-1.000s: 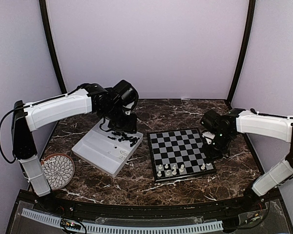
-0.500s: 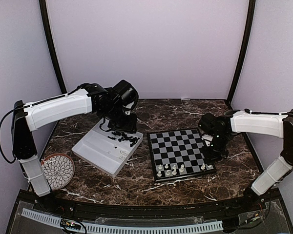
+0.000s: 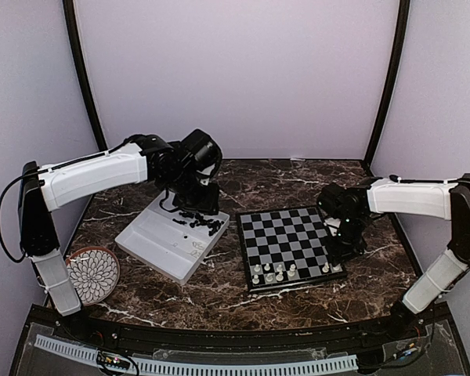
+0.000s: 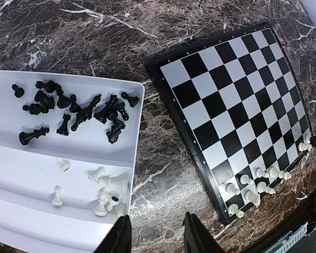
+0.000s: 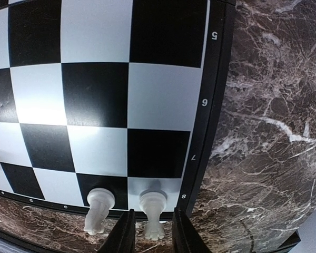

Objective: Set up the chess pieces on the board
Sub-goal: Place the rook at h1, then pick up the pawn from the storage box.

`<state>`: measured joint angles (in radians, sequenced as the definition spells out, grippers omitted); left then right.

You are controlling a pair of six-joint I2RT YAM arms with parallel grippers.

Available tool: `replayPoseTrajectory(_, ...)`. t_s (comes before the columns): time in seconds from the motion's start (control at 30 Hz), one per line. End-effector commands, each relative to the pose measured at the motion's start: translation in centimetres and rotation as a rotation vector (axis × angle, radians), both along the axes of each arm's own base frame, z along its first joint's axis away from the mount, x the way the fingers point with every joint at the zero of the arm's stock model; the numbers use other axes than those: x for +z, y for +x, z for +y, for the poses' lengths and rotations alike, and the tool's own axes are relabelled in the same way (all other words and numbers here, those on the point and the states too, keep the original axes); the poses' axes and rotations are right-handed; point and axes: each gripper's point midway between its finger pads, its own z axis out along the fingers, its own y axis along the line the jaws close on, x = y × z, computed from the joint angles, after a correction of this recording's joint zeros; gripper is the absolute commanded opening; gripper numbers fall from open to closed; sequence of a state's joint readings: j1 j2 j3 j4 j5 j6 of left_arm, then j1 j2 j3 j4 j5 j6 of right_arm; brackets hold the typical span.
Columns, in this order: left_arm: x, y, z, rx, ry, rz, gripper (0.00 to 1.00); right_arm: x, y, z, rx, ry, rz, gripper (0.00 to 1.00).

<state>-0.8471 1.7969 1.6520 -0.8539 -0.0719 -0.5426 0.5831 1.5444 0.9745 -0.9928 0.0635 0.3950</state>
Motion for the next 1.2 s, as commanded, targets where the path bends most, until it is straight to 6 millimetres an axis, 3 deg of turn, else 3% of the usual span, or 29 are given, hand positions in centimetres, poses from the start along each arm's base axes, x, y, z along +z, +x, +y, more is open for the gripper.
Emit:
replayPoseTrajectory(0.0, 1.2, -1.0, 1.8, 0.012, 0.014, -0.01, 0.36, 2.2, 0.6, 0.0, -0.018, 0.012, -0.037, 0.27)
replayPoseTrajectory(0.1, 0.7, -2.1, 4.0, 0.044, 0.071, 0.007, 0.36, 5.4, 1.9, 0.7, -0.012, 0.048, -0.108, 0.27)
replayPoseTrajectory(0.2, -1.6, -3.9, 6.2, 0.062, 0.129, 0.059, 0.39, 8.4, 3.3, 2.4, 0.026, 0.139, -0.185, 0.28)
replayPoseTrajectory(0.4, -5.5, -6.4, 9.7, 0.108, 0.165, 0.173, 0.43, 10.3, 3.4, 5.9, 0.115, 0.29, -0.234, 0.27)
replayPoseTrajectory(0.53, -6.4, -5.5, 9.6, 0.117, 0.097, 0.178, 0.43, 10.0, 2.9, 7.8, 0.155, 0.327, -0.221, 0.27)
replayPoseTrajectory(0.67, -6.6, -2.9, 9.1, 0.133, 0.052, 0.154, 0.42, 9.3, 2.5, 8.7, 0.186, 0.325, -0.199, 0.25)
replayPoseTrajectory(0.83, -7.0, -0.6, 7.2, 0.082, -0.015, 0.173, 0.36, 9.1, 2.4, 8.9, 0.196, 0.325, -0.199, 0.25)
replayPoseTrajectory(1.17, -10.6, 0.9, 5.2, 0.109, -0.077, 0.307, 0.23, 8.9, 1.8, 8.1, 0.18, 0.313, -0.203, 0.25)
